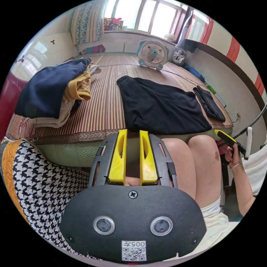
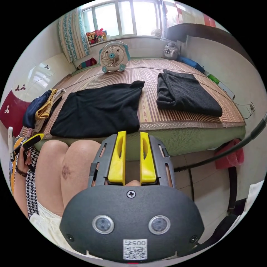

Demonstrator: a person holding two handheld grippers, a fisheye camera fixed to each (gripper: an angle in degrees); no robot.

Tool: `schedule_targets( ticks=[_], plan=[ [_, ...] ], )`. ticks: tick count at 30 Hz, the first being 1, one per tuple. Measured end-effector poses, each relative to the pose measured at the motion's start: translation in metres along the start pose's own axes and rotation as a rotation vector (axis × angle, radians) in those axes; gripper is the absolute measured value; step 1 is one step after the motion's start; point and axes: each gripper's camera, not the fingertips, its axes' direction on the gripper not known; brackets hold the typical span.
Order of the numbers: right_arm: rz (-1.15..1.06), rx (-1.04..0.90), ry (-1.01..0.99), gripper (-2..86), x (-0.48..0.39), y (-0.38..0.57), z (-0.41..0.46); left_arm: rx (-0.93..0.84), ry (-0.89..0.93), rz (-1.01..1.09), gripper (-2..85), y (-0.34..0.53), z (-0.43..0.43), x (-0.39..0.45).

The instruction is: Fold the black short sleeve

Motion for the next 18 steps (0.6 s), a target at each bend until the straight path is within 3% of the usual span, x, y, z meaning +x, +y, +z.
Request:
schedule_targets(
  ticks=[11, 18],
  plan=[
    [0.095, 0.015, -0.041, 5.9, 0.034, 0.004, 0.011, -0.017, 0.114, -0.018, 9.8, 0.001, 0.039, -0.03],
    [0.062, 0.027, -0.147, 6.8, 0.049, -0.016, 0.013, 0.019, 0.116, 0.08, 7.5, 0.005, 0.043, -0.014]
  ],
)
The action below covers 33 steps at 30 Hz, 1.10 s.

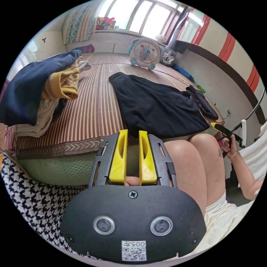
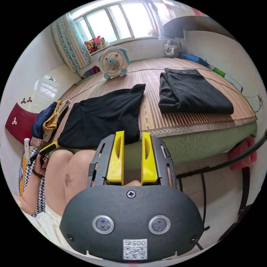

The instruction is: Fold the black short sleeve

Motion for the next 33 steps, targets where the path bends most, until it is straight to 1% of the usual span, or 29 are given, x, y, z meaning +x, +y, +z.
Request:
schedule_targets(
  ticks=[3, 5, 6, 8, 10, 14, 16, 19, 23, 27, 33],
  plan=[
    [0.022, -0.061, 0.001, 5.1, 0.006, -0.004, 0.016, -0.015, 0.006, 0.005, 5.9, -0.002, 0.007, 0.003],
    [0.017, -0.117, 0.008, 1.4, 0.006, -0.007, 0.025, -0.005, 0.023, 0.019, 4.7, -0.003, 0.006, 0.006],
    [0.014, -0.123, 0.02, 0.9, 0.005, -0.008, 0.025, 0.0, 0.013, 0.021, 4.0, -0.005, 0.004, 0.008],
    [-0.045, -0.083, 0.068, -0.6, -0.003, -0.01, 0.014, 0.004, -0.031, 0.041, 3.4, -0.007, 0.0, 0.015],
    [-0.062, -0.049, 0.07, -0.9, -0.003, -0.012, 0.004, 0.038, -0.091, 0.077, 2.8, -0.011, -0.01, 0.023],
    [-0.032, -0.024, 0.071, -0.9, 0.013, -0.011, -0.004, 0.034, -0.122, 0.097, 2.6, -0.012, -0.016, 0.03],
    [-0.007, -0.051, 0.07, -0.5, 0.022, -0.006, 0.004, -0.021, -0.152, 0.108, 2.9, -0.006, -0.006, 0.034],
    [0.052, -0.106, 0.018, 2.2, 0.04, 0.006, 0.02, -0.082, -0.179, 0.133, 3.7, 0.008, 0.011, 0.045],
    [0.146, -0.058, -0.036, 6.6, 0.065, 0.017, 0.004, -0.084, -0.195, 0.086, 1.8, 0.018, 0.009, 0.05],
    [0.203, -0.06, -0.095, 9.2, 0.086, 0.018, -0.007, -0.046, -0.19, 0.027, -0.1, 0.017, -0.006, 0.052],
    [0.352, -0.067, -0.267, 10.2, 0.114, 0.013, -0.003, 0.039, -0.084, 0.089, -0.6, -0.019, -0.023, 0.098]
  ],
)
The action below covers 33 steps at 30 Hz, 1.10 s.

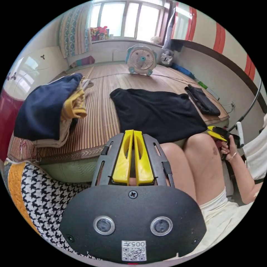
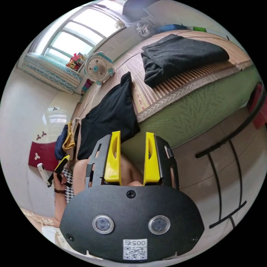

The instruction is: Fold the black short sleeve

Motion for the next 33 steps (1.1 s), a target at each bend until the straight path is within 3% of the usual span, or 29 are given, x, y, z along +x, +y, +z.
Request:
schedule_targets(
  ticks=[7, 12, 16, 33],
  plan=[
    [0.108, -0.02, -0.008, 5.2, 0.007, -0.014, 0.016, -0.127, 0.06, 0.158, -0.2, -0.049, 0.039, 0.105],
    [0.068, 0.006, -0.017, 2.9, -0.001, -0.015, 0.004, -0.272, -0.043, 0.153, -0.3, -0.063, 0.082, 0.156],
    [0.016, 0.0, -0.016, 1.8, -0.008, -0.018, -0.001, -0.337, -0.02, 0.162, -0.4, -0.067, 0.109, 0.183],
    [-0.076, 0.046, -0.019, -1.0, -0.065, -0.015, 0.003, -0.38, 0.004, -0.009, -0.3, -0.063, 0.148, 0.169]
  ],
)
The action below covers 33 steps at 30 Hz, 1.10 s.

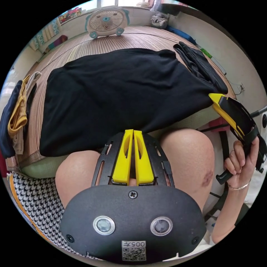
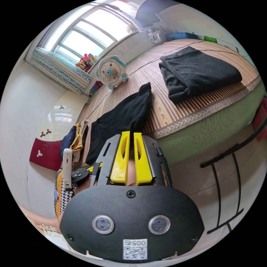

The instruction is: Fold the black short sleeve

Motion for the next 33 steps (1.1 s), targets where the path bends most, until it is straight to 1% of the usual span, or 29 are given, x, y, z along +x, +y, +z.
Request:
schedule_targets(
  ticks=[5, 8, 11, 13, 15, 18, 22, 24, 26, 28, 33],
  plan=[
    [-0.052, 0.009, 0.068, -1.0, -0.038, 0.0, 0.011, 0.015, 0.075, -0.036, 0.4, 0.007, -0.003, -0.019],
    [-0.077, 0.02, 0.103, -0.9, -0.058, 0.0, 0.017, 0.017, 0.119, -0.058, 2.2, 0.015, -0.014, -0.032],
    [-0.092, 0.028, 0.141, -1.0, -0.077, -0.001, 0.024, 0.125, 0.125, -0.02, 4.0, 0.035, -0.047, -0.044],
    [-0.107, 0.022, 0.174, -1.0, -0.091, -0.003, 0.031, 0.239, 0.164, 0.009, 5.2, 0.057, -0.078, -0.065],
    [-0.138, 0.017, 0.21, -1.0, -0.109, -0.005, 0.04, 0.31, 0.183, 0.001, 5.4, 0.074, -0.098, -0.09],
    [-0.233, 0.01, 0.259, -1.0, -0.154, -0.01, 0.06, 0.387, 0.173, -0.086, 5.4, 0.103, -0.117, -0.146],
    [-0.486, -0.012, 0.315, -1.0, -0.243, -0.005, 0.105, 0.423, 0.094, -0.244, 5.2, 0.145, -0.123, -0.22],
    [-0.623, -0.031, 0.307, -1.1, -0.286, 0.007, 0.127, 0.42, 0.076, -0.309, 5.2, 0.163, -0.123, -0.246],
    [-0.79, -0.087, 0.259, -1.0, -0.338, 0.034, 0.158, 0.414, 0.067, -0.357, 5.1, 0.179, -0.122, -0.265],
    [-0.868, -0.174, 0.217, -0.8, -0.366, 0.058, 0.184, 0.397, 0.047, -0.397, 5.1, 0.194, -0.12, -0.281],
    [-0.917, -0.426, 0.142, 2.8, -0.384, 0.11, 0.257, 0.376, 0.062, -0.417, 5.2, 0.203, -0.116, -0.294]
  ],
)
